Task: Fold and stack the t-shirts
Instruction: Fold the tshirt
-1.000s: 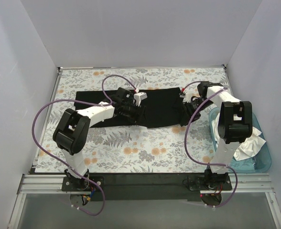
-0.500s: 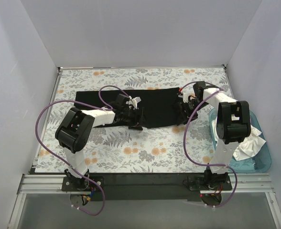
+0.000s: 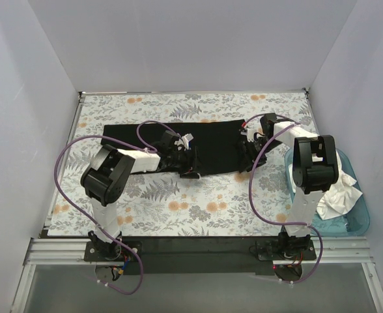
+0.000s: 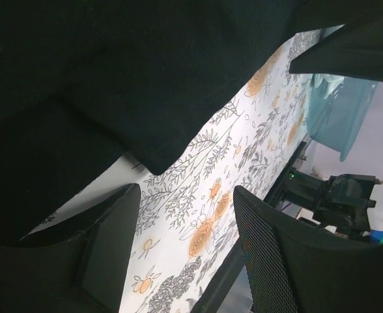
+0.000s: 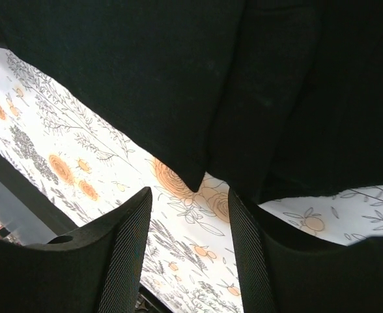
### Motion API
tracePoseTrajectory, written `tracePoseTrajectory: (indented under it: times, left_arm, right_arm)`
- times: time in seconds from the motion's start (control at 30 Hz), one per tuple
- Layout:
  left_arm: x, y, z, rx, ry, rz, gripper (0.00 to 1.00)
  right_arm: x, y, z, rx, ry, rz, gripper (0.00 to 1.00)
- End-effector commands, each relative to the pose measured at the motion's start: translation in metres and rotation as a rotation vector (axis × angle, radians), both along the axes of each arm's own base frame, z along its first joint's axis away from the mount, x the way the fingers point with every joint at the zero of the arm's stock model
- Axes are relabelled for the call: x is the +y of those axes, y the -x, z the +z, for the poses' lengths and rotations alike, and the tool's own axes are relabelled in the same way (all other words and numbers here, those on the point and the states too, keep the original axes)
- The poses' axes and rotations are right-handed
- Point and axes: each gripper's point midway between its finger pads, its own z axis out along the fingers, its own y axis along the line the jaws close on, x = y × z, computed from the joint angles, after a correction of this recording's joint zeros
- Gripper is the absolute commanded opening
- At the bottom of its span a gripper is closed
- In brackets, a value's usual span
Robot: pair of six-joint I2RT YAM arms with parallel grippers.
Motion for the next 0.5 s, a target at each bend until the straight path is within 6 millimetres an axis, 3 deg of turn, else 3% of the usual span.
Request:
tracePoseTrajectory:
  times: [0.0, 0.47]
  left_arm:
    - [0.0, -0.002, -0.013, 0.026, -0.033, 0.029, 0.58]
    - [-0.001, -0.005, -0.018, 0.033, -0.036, 0.037, 0.57]
  right_arm:
    - [0.008, 0.005, 0.005, 0.0, -0.029, 0.003, 0.56]
    - [0.019, -0.006, 0.007, -0.005, -0.062, 0.006, 0.5]
